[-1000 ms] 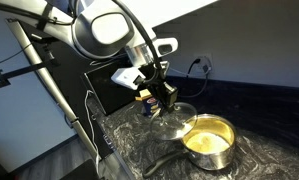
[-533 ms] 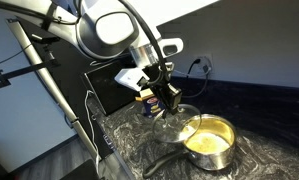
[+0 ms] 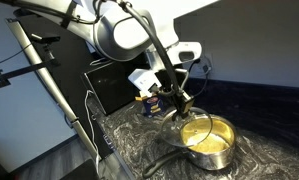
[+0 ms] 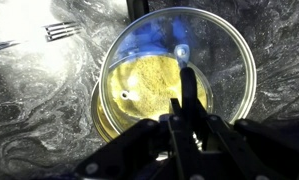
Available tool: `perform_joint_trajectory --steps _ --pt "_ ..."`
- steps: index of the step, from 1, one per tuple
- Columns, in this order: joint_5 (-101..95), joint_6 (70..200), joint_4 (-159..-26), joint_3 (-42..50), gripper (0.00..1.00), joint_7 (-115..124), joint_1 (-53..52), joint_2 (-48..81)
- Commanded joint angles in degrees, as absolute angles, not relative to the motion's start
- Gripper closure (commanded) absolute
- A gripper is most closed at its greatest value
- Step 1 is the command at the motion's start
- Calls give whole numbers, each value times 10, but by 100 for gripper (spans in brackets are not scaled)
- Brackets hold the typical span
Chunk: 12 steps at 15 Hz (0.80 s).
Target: Put the fork inside the pot then close the pot.
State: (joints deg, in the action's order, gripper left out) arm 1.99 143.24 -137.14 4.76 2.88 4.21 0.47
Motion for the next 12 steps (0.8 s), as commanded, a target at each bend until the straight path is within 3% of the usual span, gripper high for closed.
perform_joint_trajectory --steps 1,12 --pt "48 1418 -1330 49 96 47 46 24" --pt "44 1425 -1260 63 96 131 50 101"
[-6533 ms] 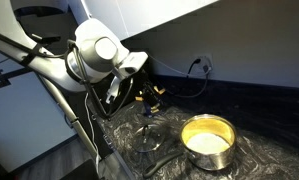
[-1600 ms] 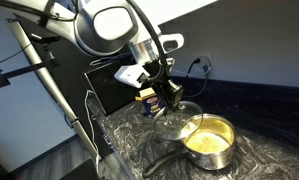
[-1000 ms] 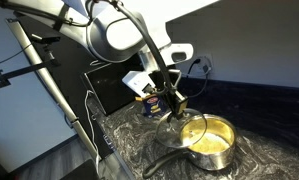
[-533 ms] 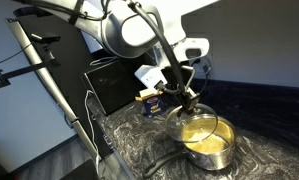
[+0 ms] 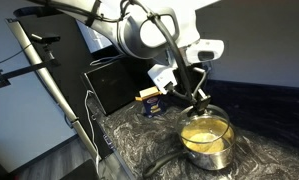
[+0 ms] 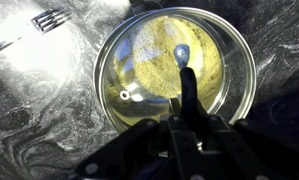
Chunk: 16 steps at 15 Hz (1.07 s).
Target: Put the fork inside the pot then close the pot.
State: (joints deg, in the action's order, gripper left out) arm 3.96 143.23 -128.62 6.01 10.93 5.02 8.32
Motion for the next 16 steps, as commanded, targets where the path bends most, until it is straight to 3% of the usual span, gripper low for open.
perform_joint_trajectory --steps 1,16 --pt "42 1426 -1256 64 96 138 49 106" --pt "32 1400 -1231 72 96 180 43 141"
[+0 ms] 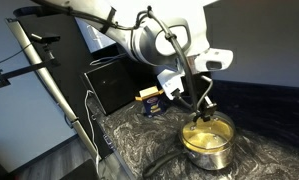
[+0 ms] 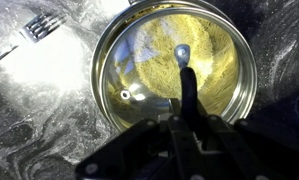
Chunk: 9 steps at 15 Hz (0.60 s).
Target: Put the fork inside the pot then close the pot.
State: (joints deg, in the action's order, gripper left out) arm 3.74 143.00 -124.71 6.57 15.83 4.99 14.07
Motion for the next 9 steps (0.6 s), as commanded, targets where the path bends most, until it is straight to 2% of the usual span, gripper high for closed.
perform_joint_trajectory --steps 1,7,8,9 --pt "33 1395 -1231 71 96 181 43 140" --pt "25 1360 -1220 73 96 189 41 145" --pt "19 1362 -1220 75 60 197 39 146" --pt "14 1367 -1221 77 59 205 37 146"
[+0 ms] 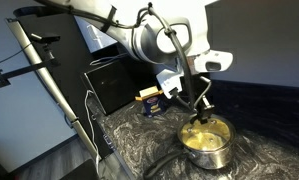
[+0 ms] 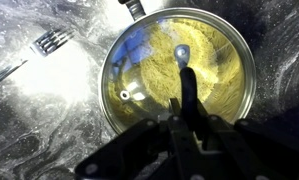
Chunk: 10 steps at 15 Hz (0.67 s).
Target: Put the fork inside the pot then close the pot.
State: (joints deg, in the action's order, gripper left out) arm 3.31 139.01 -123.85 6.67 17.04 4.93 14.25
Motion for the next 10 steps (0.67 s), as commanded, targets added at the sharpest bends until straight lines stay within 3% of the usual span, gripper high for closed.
perform_joint_trajectory --steps 1,8,9,10 --pt "11 1370 -1222 77 54 211 37 145" --pt "11 1401 -1234 76 2 216 36 129" --pt "10 1402 -1234 76 0 217 35 130" --pt "13 1403 -1232 75 11 213 36 132"
